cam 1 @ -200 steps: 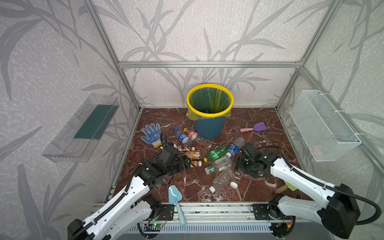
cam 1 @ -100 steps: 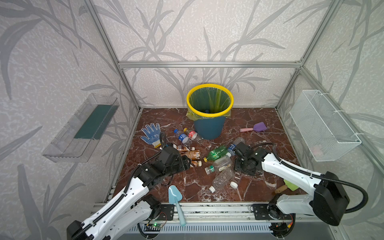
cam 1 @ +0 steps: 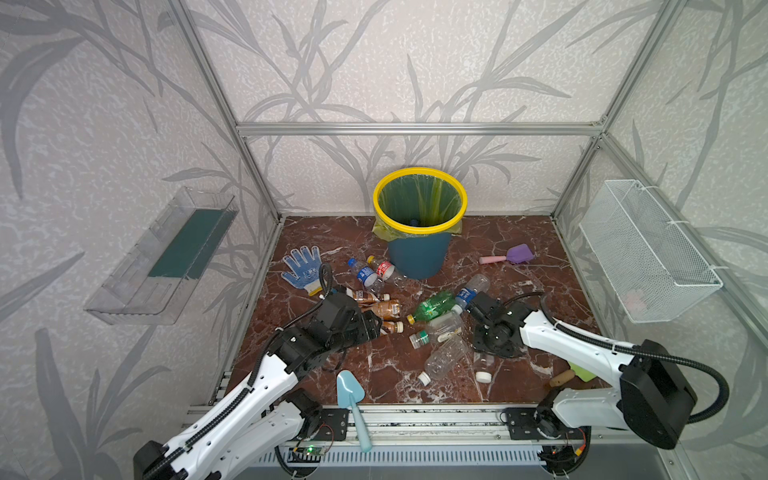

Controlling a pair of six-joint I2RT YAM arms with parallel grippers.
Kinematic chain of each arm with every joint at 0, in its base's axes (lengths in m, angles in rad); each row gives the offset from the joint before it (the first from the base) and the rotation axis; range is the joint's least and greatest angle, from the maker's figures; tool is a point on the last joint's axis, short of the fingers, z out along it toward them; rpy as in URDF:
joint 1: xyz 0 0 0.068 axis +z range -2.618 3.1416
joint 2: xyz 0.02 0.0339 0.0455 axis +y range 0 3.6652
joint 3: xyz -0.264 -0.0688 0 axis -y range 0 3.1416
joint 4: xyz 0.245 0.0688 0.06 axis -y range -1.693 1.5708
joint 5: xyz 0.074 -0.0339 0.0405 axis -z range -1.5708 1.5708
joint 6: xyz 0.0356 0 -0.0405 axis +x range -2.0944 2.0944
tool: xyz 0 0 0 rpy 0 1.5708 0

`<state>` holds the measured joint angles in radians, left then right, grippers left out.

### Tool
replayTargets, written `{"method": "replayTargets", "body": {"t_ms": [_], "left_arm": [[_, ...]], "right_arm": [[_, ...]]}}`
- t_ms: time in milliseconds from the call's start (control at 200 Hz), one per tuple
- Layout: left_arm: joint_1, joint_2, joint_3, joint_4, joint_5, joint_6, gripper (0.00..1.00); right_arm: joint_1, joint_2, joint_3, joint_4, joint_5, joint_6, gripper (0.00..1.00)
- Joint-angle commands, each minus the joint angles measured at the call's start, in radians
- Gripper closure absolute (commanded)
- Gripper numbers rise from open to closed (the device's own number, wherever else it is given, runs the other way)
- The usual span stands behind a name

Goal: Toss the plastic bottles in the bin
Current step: 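Carry the grape-label bottle over the bin and open the right gripper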

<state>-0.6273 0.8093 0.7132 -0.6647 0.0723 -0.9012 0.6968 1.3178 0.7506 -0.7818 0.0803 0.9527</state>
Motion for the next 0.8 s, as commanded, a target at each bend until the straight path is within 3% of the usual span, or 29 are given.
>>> {"method": "replayTargets", "body": {"t_ms": [0,105,350,510,675,795], "left_arm": [[-0.002,-0.017,-0.016,-0.015,-0.020,-0.012,0.21],[-0.002,-0.019,-0.014,-0.019,-0.024,-0.013,0.21],[-0.003,-0.004,-0.006,-0.015,-0.022,-0.011,0.21],[-0.002,0.008,0.000,-0.009,-0.019,-0.009,0.21],[-0.002,0.017,0.015,-0.005,-0.019,-0.005,0.21],[-0.002,0.019,0.032,-0.009,-0.016,-0.002,0.21]], "right_arm": [[-0.006,-0.055,-0.033,-0.004,-0.005,-0.005,0.57],[-0.008,-0.127,-0.057,-0.011,0.002,-0.010,0.64],[-0.014,-0.351,-0.098,-0.019,0.033,-0.028,0.66],[-0.058,-0.419,0.005,0.013,-0.006,-0.108,0.72],[-0.097,-0.251,0.418,0.100,-0.087,-0.254,0.71],[-0.099,-0.007,0.954,0.134,-0.112,-0.348,0.66]]}}
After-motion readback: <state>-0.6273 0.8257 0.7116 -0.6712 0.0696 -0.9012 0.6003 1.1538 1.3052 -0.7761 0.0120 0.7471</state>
